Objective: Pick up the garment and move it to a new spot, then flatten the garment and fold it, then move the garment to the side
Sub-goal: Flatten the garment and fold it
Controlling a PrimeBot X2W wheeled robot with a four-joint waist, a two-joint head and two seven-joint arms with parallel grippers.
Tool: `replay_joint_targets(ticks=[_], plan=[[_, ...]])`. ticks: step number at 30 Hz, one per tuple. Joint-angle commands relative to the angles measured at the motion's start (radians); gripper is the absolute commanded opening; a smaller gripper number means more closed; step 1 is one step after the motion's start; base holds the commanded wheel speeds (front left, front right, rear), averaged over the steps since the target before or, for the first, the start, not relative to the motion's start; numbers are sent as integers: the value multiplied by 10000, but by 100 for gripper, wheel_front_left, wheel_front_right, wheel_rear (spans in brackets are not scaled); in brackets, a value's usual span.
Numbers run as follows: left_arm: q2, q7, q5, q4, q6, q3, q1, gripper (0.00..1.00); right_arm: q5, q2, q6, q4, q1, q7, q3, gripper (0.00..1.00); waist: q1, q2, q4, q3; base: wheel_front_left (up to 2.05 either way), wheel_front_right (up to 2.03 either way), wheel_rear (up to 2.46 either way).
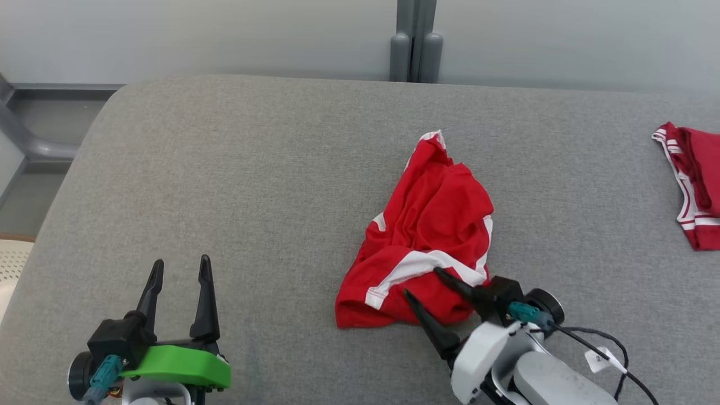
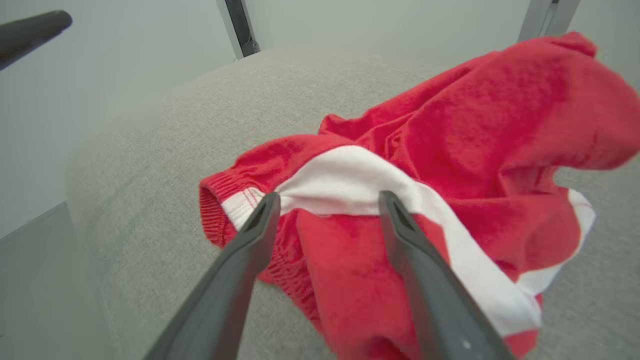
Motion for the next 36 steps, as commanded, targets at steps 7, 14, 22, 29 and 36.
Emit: replay_joint_targets(ticks=[7,14,22,29,36], plan=[[20,-27,136,-44,-67,153,214,100,-198,-464,-13,-1555,1457,-25,-1857,100,0,-1,-450,-234,0,0,0],[19,-27,200,-48,-88,71,235,100,-876,-710,-13,-1837,1574,-26,-3729,100,0,-1,-502,-283,0,0,0],[18,-27,185,-11,-151,-32,-51,100,-1371,-950,-13,-959,351,201,-4192,100,0,-1,-209,33,0,0,0],[18,-27,11,-51,-100,-240,-242,100,-1479,-1093,-15,515,-731,301,-3892,100,0,-1,282,499,0,0,0],[18,-27,-142,-54,3,-431,-471,100,-1188,-839,-15,2153,-1511,257,-3364,100,0,-1,749,867,0,0,0]])
